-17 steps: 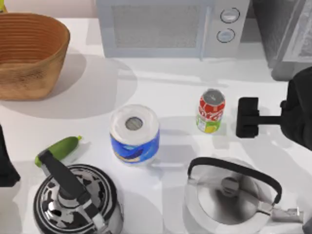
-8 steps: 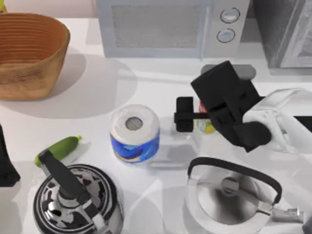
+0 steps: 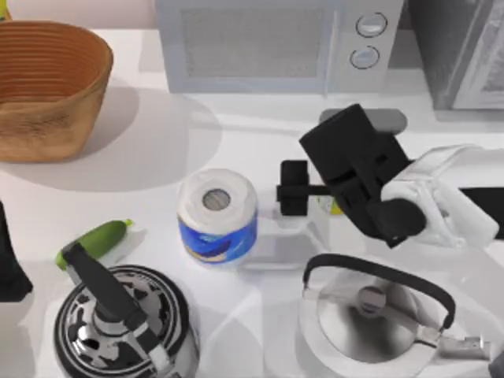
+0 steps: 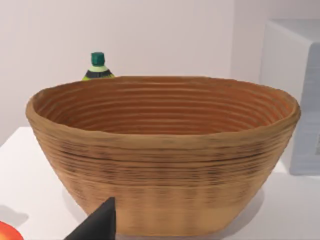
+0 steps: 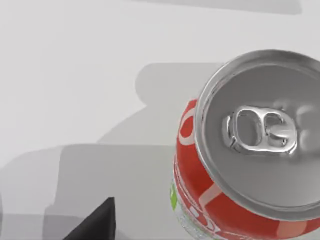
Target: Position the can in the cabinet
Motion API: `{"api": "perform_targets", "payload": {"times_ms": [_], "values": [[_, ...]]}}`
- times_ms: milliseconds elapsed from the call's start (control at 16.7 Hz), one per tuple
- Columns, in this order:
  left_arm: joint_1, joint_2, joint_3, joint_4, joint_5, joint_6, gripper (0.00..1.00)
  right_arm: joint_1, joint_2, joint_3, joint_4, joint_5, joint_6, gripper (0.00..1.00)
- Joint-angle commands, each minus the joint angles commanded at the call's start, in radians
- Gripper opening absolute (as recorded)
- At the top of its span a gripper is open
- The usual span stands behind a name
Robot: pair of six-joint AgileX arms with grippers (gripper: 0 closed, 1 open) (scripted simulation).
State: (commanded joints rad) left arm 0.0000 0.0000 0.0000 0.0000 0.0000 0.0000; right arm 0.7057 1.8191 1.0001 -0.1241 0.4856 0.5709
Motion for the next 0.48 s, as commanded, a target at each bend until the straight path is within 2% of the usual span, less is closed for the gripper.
{"api": "perform_targets", "payload": {"times_ms": [480], "values": [[0.0,0.0,0.0,0.0,0.0,0.0,1.0,-0.067,0.12,0.05,0.097,-0.039,-0.061,1.0]]}}
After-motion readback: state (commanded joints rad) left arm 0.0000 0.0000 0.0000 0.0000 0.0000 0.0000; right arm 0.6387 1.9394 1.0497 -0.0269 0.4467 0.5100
